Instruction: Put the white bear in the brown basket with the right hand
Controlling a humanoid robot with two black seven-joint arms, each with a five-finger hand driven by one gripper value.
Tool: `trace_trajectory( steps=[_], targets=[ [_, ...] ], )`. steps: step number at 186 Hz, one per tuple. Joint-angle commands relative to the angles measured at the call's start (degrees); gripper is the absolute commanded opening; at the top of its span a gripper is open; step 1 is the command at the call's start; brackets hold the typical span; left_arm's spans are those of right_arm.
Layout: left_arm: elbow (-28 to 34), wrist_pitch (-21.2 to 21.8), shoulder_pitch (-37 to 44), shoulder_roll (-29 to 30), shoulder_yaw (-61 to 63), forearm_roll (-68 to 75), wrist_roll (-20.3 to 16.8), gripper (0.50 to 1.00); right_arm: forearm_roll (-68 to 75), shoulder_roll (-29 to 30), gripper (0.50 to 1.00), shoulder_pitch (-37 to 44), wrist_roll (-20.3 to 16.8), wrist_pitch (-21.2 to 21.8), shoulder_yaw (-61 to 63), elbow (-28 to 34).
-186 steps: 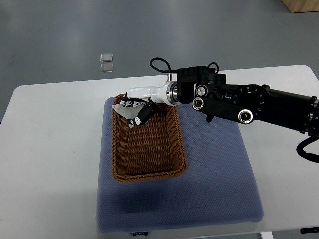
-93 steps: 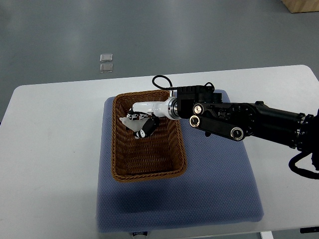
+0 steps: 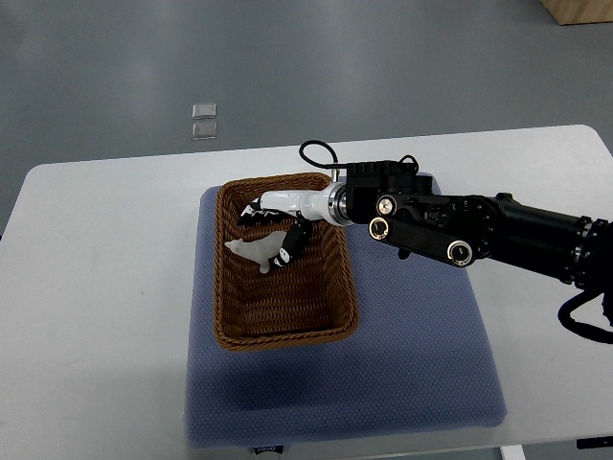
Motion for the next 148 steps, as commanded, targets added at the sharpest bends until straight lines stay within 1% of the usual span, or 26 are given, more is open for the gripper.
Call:
trace_trajectory(
  steps=[1,21,33,45,57,66,88,103,112,119,148],
  targets=[
    [0.00,0.07,0.00,0.00,0.00,0.00,0.00,1.000,0.51,-1.63,0.856,1.51,0.00,0.04,2.78,0.02],
    [0.00,0.07,0.00,0.00,0.00,0.00,0.00,1.000,0.60,-3.66,0.856,1.60,0.09,0.22,7.88,0.20],
    [0.00,-0.01,0.00,0.00,0.00,0.00,0.00,1.000,1.65,-5.24,0.856,0.98,0.97,0.13,11.74,0.29],
    [0.00,-0.01,0.00,0.00,0.09,0.00,0.00,1.000,3.76,-6.21,0.856,-0.16,3.08,-0.31,16.93,0.29],
    [-0.08,-0.01,0.00,0.00,0.09,0.00,0.00,1.000,7.37,-6.38,0.856,-3.85,5.45,-0.31,24.14,0.20],
    [-0.08,-0.01,0.00,0.00,0.09,0.00,0.00,1.000,10.44,-5.77,0.856,-7.27,6.85,-0.31,30.89,0.29],
    [-0.17,0.07,0.00,0.00,0.09,0.00,0.00,1.000,16.33,-4.62,0.856,-13.34,8.44,-0.22,43.82,-0.07],
    [-0.26,-0.01,0.00,0.00,0.09,0.00,0.00,1.000,22.30,-1.46,0.858,-17.29,10.19,-0.22,51.81,-0.77],
    [-0.35,0.07,0.00,0.00,0.09,0.00,0.00,1.000,25.38,-0.32,0.864,-19.14,11.08,-0.05,54.28,-1.65],
    [-0.35,-0.01,0.00,0.00,0.09,0.00,0.00,1.000,28.28,0.03,0.893,-20.46,11.69,0.21,56.13,-2.88],
    [-0.35,0.07,0.00,0.00,0.09,0.00,0.00,1.000,40.58,0.30,0.915,-23.36,12.39,0.57,57.10,-6.83]
  ],
)
